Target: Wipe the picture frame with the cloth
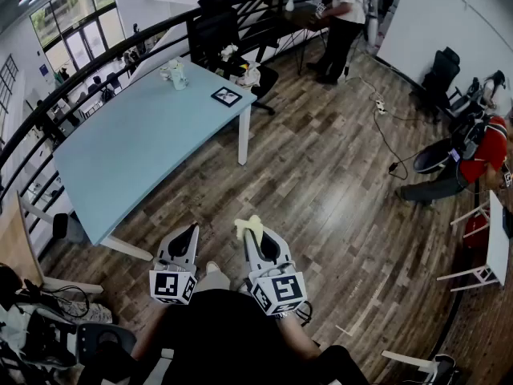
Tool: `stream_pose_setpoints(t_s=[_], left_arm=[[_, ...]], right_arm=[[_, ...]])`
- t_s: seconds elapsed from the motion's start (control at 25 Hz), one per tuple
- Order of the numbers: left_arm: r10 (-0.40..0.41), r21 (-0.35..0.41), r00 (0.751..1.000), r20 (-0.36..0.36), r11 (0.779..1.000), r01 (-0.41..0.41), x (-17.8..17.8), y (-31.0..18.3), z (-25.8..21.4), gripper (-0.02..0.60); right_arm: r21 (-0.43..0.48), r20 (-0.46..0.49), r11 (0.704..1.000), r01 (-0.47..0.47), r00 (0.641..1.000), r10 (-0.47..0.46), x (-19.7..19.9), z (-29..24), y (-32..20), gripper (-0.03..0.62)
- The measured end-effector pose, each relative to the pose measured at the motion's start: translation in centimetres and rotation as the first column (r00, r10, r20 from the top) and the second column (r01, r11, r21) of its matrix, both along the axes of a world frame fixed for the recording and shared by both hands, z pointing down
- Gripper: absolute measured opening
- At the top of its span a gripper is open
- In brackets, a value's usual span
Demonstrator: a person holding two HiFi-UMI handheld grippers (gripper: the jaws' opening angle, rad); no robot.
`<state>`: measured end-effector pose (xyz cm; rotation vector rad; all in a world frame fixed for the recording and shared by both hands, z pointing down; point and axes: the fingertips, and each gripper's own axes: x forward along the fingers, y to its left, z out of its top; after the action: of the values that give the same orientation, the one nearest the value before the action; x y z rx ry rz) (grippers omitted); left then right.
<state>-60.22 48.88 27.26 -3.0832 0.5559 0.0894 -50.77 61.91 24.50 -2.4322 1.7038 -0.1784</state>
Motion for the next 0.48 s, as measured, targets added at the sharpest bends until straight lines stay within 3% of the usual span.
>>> stream_pose_setpoints(t_s=[0.48], left_arm=[[0.028,0.029,0.999,-0.015,0.999,-0.028,0.8,1.2,-1.1,-0.003]], right_arm=[[0.002,-0.033,1.000,-0.027,0.999,0.027,0.4,-0.8,1.3,0.057]])
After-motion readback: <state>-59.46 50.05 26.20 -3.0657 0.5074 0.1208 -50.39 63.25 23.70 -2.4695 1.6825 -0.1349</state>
